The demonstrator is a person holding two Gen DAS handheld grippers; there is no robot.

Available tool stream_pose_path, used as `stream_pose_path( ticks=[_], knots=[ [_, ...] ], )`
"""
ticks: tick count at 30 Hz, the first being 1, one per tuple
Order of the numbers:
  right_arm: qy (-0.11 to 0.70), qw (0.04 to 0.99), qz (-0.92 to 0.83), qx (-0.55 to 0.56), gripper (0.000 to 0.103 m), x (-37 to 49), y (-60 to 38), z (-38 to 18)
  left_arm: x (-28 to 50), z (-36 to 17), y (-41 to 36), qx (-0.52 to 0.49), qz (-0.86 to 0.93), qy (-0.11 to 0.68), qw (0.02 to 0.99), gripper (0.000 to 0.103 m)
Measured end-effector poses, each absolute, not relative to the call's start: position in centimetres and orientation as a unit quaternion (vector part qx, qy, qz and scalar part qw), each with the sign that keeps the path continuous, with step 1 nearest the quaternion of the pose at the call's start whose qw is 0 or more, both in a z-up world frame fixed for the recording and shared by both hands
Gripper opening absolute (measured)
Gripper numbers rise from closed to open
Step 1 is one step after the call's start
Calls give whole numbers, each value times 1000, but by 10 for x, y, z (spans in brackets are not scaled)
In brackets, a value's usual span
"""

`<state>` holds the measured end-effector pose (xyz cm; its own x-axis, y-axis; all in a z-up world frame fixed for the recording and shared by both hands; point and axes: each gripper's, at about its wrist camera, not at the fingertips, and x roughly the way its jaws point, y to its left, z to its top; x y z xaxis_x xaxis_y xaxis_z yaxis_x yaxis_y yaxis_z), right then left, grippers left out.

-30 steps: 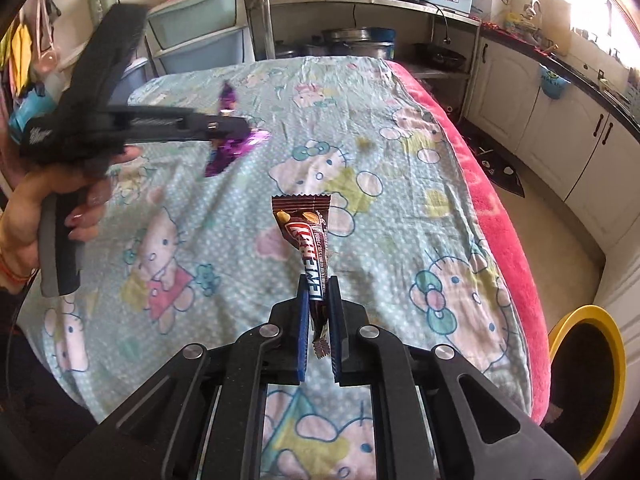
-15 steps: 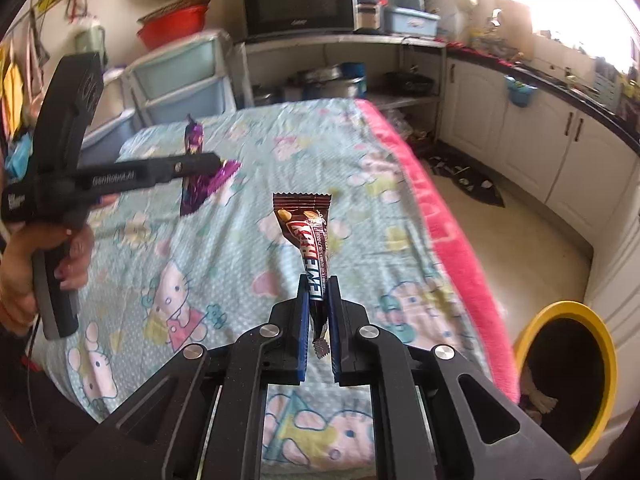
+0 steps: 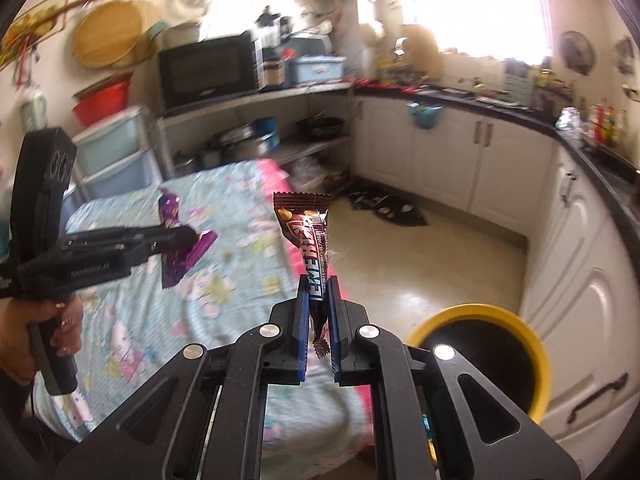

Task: Collect trash
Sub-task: 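Lift both held items and carry them over the yellow bin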

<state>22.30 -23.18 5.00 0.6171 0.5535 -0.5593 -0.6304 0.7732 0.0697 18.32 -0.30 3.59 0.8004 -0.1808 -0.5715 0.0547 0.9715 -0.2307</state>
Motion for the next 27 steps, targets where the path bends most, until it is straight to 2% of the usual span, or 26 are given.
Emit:
stream_pose_path(
  ticks=[14, 27],
  knots=[
    [265, 938, 224, 4, 9, 246, -336, 60, 226, 60, -95, -56, -146, 297, 942, 20],
    [278, 946, 162, 27, 9, 255, -375, 37, 267, 41, -156, -36, -195, 320, 926, 20]
  ],
)
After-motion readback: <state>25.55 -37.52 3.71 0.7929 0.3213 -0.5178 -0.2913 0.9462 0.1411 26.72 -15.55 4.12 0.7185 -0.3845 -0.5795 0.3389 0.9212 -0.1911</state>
